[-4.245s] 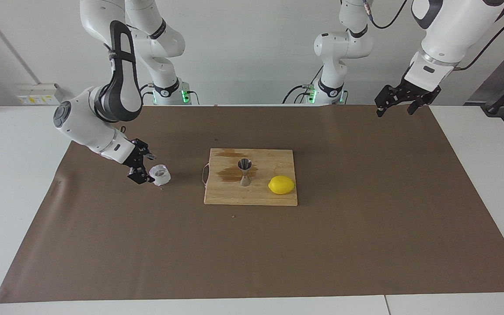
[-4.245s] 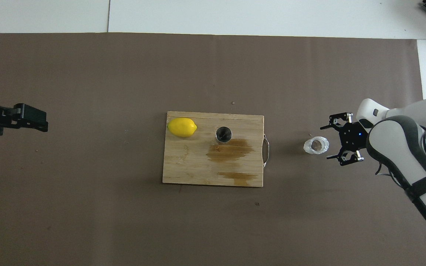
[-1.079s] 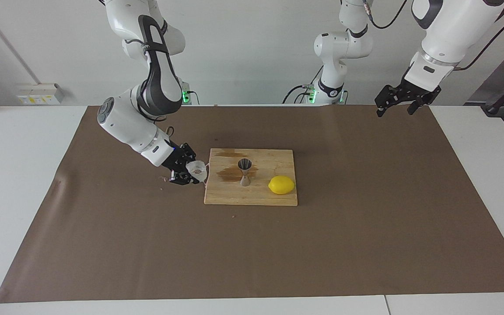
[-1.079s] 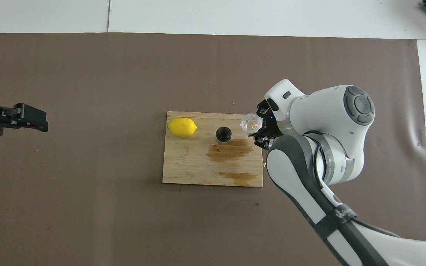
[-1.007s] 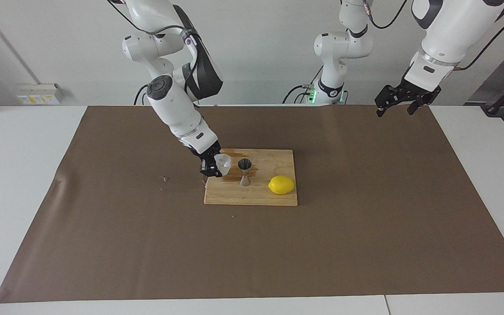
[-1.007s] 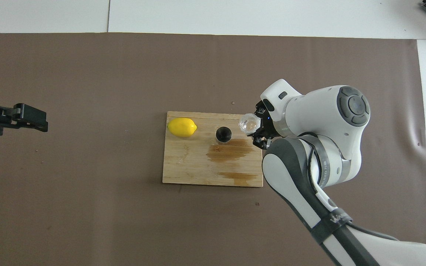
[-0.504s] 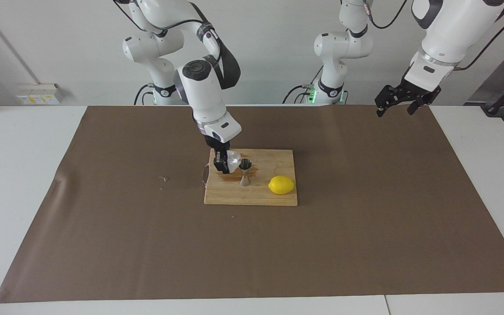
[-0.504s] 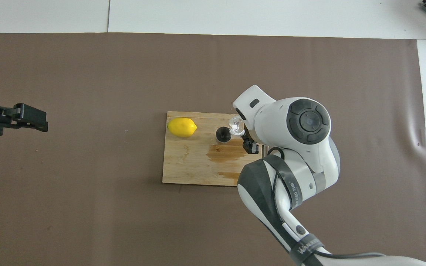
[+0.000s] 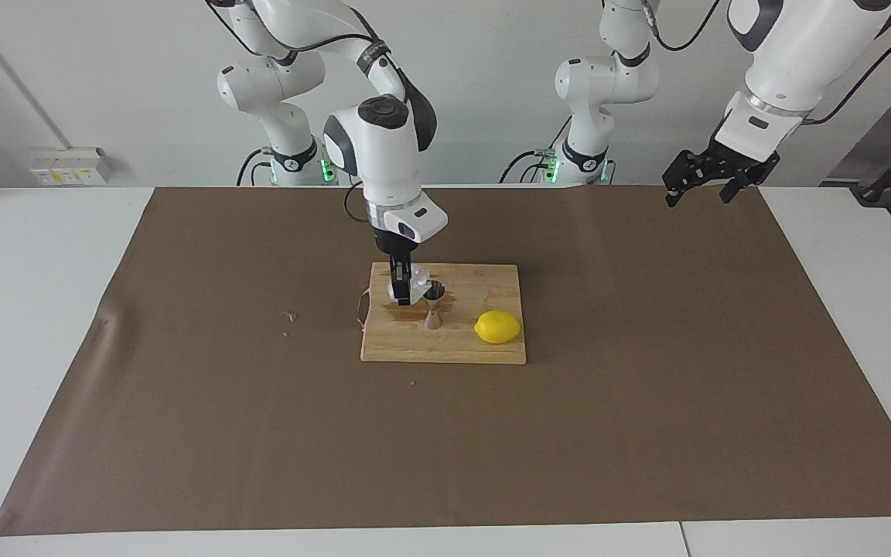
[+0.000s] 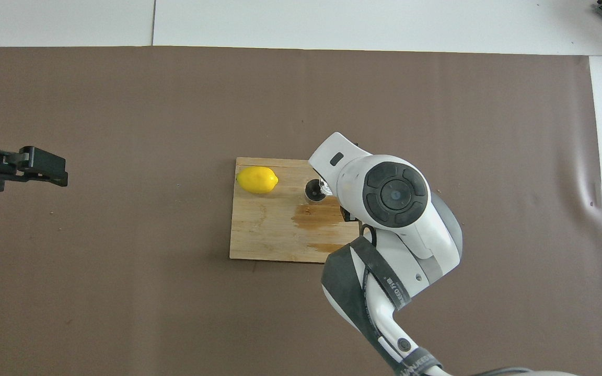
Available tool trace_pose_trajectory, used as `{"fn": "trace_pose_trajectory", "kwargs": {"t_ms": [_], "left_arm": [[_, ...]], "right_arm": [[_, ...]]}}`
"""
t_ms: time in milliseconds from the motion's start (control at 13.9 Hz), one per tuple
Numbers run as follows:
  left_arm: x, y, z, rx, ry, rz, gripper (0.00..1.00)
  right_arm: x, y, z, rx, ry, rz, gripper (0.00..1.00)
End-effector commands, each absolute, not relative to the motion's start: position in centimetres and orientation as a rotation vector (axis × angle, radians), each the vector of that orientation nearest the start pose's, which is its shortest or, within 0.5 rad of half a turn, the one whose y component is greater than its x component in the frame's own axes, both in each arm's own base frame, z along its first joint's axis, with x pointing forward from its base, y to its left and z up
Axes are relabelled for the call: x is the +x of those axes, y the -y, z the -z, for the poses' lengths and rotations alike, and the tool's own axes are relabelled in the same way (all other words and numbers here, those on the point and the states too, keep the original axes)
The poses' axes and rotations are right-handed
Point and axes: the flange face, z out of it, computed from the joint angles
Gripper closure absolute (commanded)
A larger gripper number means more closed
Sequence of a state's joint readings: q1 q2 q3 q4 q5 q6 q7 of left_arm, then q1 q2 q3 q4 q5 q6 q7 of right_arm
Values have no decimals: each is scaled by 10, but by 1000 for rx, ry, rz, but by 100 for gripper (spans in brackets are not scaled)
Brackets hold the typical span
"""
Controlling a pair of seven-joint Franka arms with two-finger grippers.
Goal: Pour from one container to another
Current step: 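Tilt the glass cup over the metal cup with the right gripper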
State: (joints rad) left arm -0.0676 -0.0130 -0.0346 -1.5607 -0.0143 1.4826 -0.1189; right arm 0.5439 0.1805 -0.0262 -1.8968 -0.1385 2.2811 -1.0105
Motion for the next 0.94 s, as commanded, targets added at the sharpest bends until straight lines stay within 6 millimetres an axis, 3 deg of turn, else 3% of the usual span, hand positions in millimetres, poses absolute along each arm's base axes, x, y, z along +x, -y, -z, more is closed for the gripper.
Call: {"fn": "trace_pose_trajectory", "kwargs": {"t_ms": [0,863], "left_arm": [[535,55,-631,-3135,31,-84,0],[535,55,-631,-3135,31,-84,0]], "right_arm": [[541,-314,-430,1955,-2131,-217,100],[524,-336,-430,1725,-2149,-168,100]]}}
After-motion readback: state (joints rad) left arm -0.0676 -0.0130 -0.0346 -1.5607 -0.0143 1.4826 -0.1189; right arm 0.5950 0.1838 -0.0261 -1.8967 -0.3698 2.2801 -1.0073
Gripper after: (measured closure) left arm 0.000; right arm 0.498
